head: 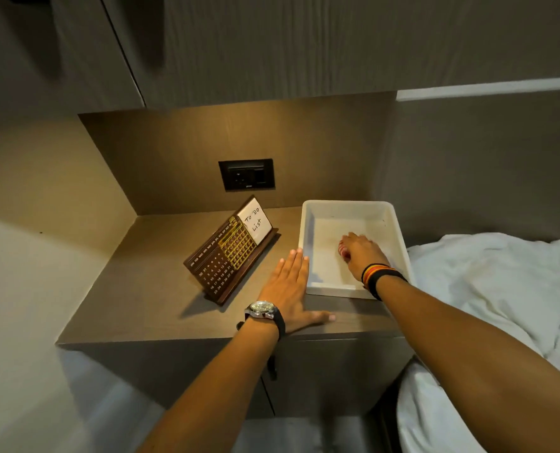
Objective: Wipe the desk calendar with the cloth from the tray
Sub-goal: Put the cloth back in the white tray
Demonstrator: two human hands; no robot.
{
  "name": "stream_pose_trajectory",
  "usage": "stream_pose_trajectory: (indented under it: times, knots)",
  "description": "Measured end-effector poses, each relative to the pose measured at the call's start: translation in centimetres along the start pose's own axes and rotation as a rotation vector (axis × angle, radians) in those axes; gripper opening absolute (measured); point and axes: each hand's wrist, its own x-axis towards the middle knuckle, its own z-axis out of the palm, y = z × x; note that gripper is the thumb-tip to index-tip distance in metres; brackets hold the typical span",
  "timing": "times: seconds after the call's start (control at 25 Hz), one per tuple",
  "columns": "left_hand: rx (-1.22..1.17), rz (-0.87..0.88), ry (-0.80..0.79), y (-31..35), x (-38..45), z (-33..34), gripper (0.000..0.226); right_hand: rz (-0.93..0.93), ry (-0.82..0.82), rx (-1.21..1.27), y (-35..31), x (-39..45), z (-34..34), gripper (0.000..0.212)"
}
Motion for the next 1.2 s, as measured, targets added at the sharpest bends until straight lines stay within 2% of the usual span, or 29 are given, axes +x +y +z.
stream_pose_trajectory:
  times: [0.12, 0.2, 0.28, 0.4, 0.52, 0.6, 0.76, 1.0, 1.2]
  knots:
    - [-0.033, -0.014, -0.023, 0.4, -0.1, 0.1, 0.133, 0.051, -0.244, -0.009, -0.4, 0.2, 1.0, 0.072]
    - [-0.084, -0.02, 0.007, 0.4, -0.6, -0.2, 0.126, 0.065, -0.316, -0.034, -1.0, 0.1, 0.8, 0.084]
    - [-0.222, -0.056, 0.136, 0.1, -1.6, -0.5, 0.112, 0.0, -0.213, -0.046, -2.6, 0.5, -0.1, 0.084]
    - [-0.417, -0.199, 0.427, -0.3, -4.0, 0.2, 0.088, -0.187, -0.047, 0.263, -7.6, 2.3, -1.4, 0.074]
    - [-0.485, -0.455, 0.677, -0.7, -6.2, 0.9, 0.079, -0.162, -0.089, 0.613, -13.2, 4.4, -2.0, 0.068]
    - [-0.581, -0.619, 0.774, -1.5, -6.8, 0.4, 0.079, -0.113, -0.138, 0.726, -15.6, 5.7, -1.8, 0.066]
    - [-0.847, -0.848, 0.782, -3.2, -6.9, -1.1, 0.08, -0.004, -0.21, 0.811, -17.0, 8.1, -1.3, 0.066]
    - [-1.112, -0.807, 0.729, -6.2, -6.7, -2.1, 0.081, 0.003, -0.205, 0.883, -17.5, 8.6, -0.6, 0.046]
    - [-1.085, -0.817, 0.74, -12.4, -6.6, -4.8, 0.074, -0.003, -0.134, 0.947, -16.4, 5.0, -0.8, 0.042]
